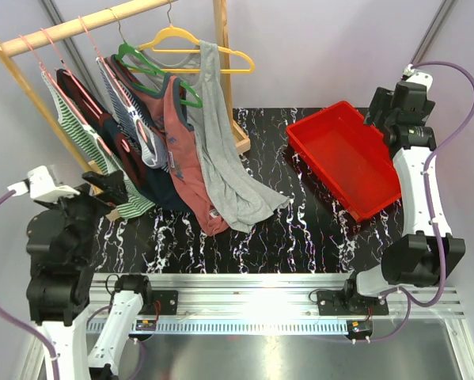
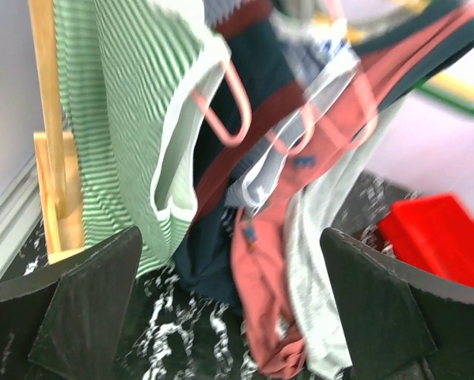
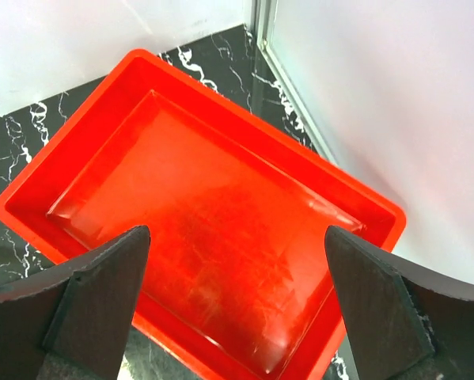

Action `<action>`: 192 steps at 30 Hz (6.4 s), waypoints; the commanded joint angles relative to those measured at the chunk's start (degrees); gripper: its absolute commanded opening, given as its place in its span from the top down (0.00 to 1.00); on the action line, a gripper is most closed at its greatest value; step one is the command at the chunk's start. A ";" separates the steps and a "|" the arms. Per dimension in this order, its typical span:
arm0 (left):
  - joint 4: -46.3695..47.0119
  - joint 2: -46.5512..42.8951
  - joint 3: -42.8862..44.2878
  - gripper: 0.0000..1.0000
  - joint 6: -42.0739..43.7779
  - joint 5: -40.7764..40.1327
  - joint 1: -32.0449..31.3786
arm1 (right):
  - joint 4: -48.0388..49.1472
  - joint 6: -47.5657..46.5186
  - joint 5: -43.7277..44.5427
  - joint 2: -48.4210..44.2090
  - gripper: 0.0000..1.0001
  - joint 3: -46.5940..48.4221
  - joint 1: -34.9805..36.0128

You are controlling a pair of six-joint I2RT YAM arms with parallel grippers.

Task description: Remove the tank top from the hanger

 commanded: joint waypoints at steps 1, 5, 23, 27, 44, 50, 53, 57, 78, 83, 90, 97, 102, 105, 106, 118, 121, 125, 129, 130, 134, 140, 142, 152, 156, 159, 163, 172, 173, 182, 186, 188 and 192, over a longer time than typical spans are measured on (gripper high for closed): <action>1.04 1.40 6.46 0.01 -2.79 -2.20 0.24 | 3.24 -3.03 0.64 0.00 0.00 3.17 0.13; 0.08 5.62 13.22 0.01 -4.54 -3.78 0.24 | 8.07 -14.16 -21.32 -3.51 0.00 -0.77 0.13; -20.15 48.87 68.90 0.07 -15.35 -3.97 3.30 | -8.71 -32.75 -65.90 -2.46 0.00 -1.93 8.39; -16.89 45.89 61.60 0.17 -18.08 1.38 10.16 | -7.83 -32.75 -66.43 -3.60 0.00 -3.95 8.40; -6.52 47.99 47.08 0.40 -20.29 22.15 27.75 | -4.66 -31.16 -65.90 -3.43 0.00 -7.38 8.39; -4.07 49.48 45.41 0.48 -17.38 18.01 27.67 | -4.31 -30.99 -65.99 -3.26 0.00 -7.12 8.48; -1.44 49.75 43.65 0.50 -17.21 17.39 27.67 | -4.22 -30.81 -66.08 -3.26 0.00 -7.38 8.48; 1.30 49.23 40.32 0.52 -16.77 17.65 27.58 | -4.31 -30.81 -65.99 -3.43 0.00 -7.47 8.48; 15.45 47.20 32.22 1.00 -12.19 22.75 27.05 | -4.31 -30.55 -66.17 -3.43 0.00 -6.68 8.39; 17.82 44.40 32.57 1.00 -13.25 22.32 26.96 | -4.83 -30.81 -66.08 -3.78 0.00 -6.85 8.39; 21.51 41.49 33.36 1.00 -13.69 23.72 26.70 | -4.75 -30.81 -66.60 -3.43 0.00 -6.41 8.39; 20.99 38.50 30.91 1.00 -14.48 23.99 26.61 | -4.92 -31.17 -67.31 -3.43 0.00 -6.32 8.39; 20.29 35.60 27.66 1.00 -14.22 23.81 26.61 | -5.19 -31.43 -67.83 -3.70 0.00 -6.59 8.39; 19.76 33.85 26.07 1.00 -14.13 24.16 26.70 | -5.54 -31.96 -67.92 -3.70 0.00 -6.68 8.48; 19.76 33.49 25.29 1.00 -14.22 24.34 26.70 | -5.63 -32.04 -68.01 -3.70 0.00 -6.76 8.48; 14.23 28.13 21.24 1.00 -14.13 26.27 26.61 | -5.89 -33.45 -69.86 -4.13 0.00 -7.91 8.39; 12.47 26.47 18.87 1.00 -14.57 26.80 26.61 | -5.63 -33.45 -70.38 -4.05 0.00 -8.43 8.40; 10.45 25.14 17.11 1.00 -14.74 26.80 26.61 | -5.36 -33.36 -71.35 -4.22 0.00 -9.05 8.48; 7.73 24.61 16.49 1.00 -15.10 27.94 26.61 | -4.84 -33.45 -71.79 -4.22 0.00 -9.58 8.40; 7.20 24.44 16.23 1.00 -15.18 28.11 26.70 | -4.84 -33.45 -71.88 -4.22 0.00 -9.75 8.39; 4.91 23.04 14.65 1.00 -15.18 29.52 26.61 | -4.13 -33.36 -72.14 -4.49 0.00 -10.98 8.39; 3.24 21.45 11.13 1.00 -16.41 34.34 26.70 | -3.78 -33.89 -72.76 -4.75 0.00 -12.30 8.39; 1.92 20.84 10.16 1.00 -16.68 35.76 26.70 | -3.78 -34.07 -73.02 -4.75 0.00 -12.48 8.39; -6.95 12.50 8.93 1.00 -17.03 41.64 26.70 | -3.52 -36.61 -78.54 -4.93 0.00 -14.32 8.39; -9.94 10.03 11.91 1.00 -16.77 44.19 26.70 | -4.22 -38.55 -81.45 -4.40 0.00 -14.24 8.66; -13.19 9.76 15.60 1.00 -15.10 47.62 26.61 | -4.92 -39.86 -82.60 -3.87 0.00 -13.62 9.10; -17.76 10.37 21.31 1.00 -13.25 52.27 26.70 | -6.15 -42.49 -84.18 -3.43 0.00 -12.74 10.32; -25.15 9.41 29.67 1.00 -15.17 61.23 26.35 | -8.79 -45.23 -87.61 -4.05 0.00 -10.99 14.98; -24.80 9.15 29.67 1.00 -16.05 62.21 26.17 | -9.14 -45.23 -87.78 -4.22 0.00 -10.90 16.20; -21.90 4.76 26.34 1.00 -23.88 73.37 25.56 | 2.17 -31.18 -85.86 -6.24 0.00 -8.61 26.31; -21.29 3.17 25.98 1.00 -26.25 75.75 25.47 | 7.46 -22.15 -82.52 -5.54 0.00 -4.93 33.60; -20.76 2.55 25.55 1.00 -26.78 75.84 25.47 | 11.92 -17.48 -80.15 -5.37 0.00 -3.96 35.37; -16.90 0.27 22.04 1.00 -30.82 77.07 25.82 | 18.97 -5.01 -75.49 -5.45 0.02 -1.59 39.76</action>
